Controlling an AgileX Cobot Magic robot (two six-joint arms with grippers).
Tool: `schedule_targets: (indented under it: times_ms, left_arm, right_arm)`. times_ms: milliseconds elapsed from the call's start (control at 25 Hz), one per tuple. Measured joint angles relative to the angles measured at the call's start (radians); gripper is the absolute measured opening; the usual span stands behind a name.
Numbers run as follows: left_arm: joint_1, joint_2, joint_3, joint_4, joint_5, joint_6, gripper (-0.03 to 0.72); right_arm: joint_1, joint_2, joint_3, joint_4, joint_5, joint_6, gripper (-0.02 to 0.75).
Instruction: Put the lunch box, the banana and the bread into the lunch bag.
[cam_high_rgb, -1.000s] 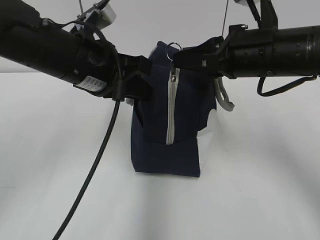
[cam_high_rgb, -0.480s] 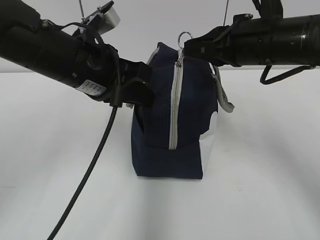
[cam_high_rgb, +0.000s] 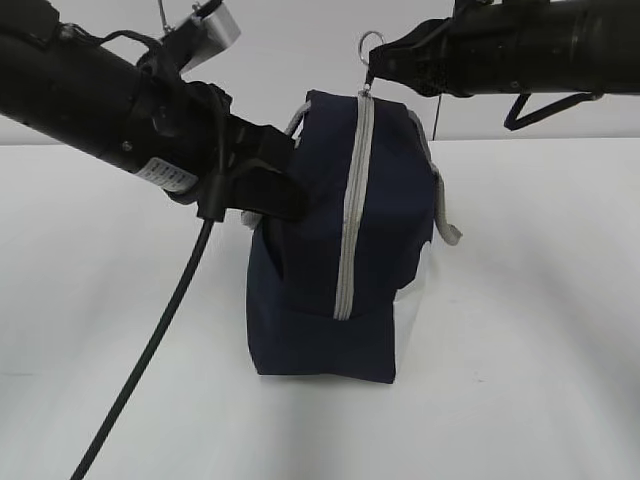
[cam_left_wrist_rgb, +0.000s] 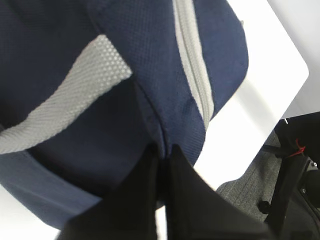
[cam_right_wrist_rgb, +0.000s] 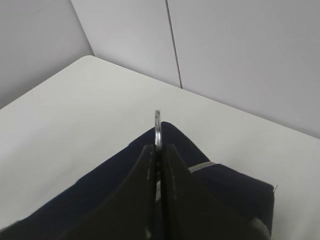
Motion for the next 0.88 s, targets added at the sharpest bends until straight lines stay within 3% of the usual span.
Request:
schedule_targets:
  times_ms: [360,680,880]
  left_arm:
    - [0.000,-0.021,0.001,0.024,0.055,0.000,0.006]
    - [0.000,-0.023,0.001,0.064,0.099,0.000,0.006]
    - [0.000,-0.025,0.001,0.098,0.117,0.000,0.006]
  right_arm:
    - [0.000,0.105,-0.115,-0.136,0.020,0.011,0.000]
    - [-0.050,0.208,-0.245,-0.285,0.224,0.048,0.000]
    - [-0.101,0.273,-0.328,-0.321,0.361,0.052,0.000]
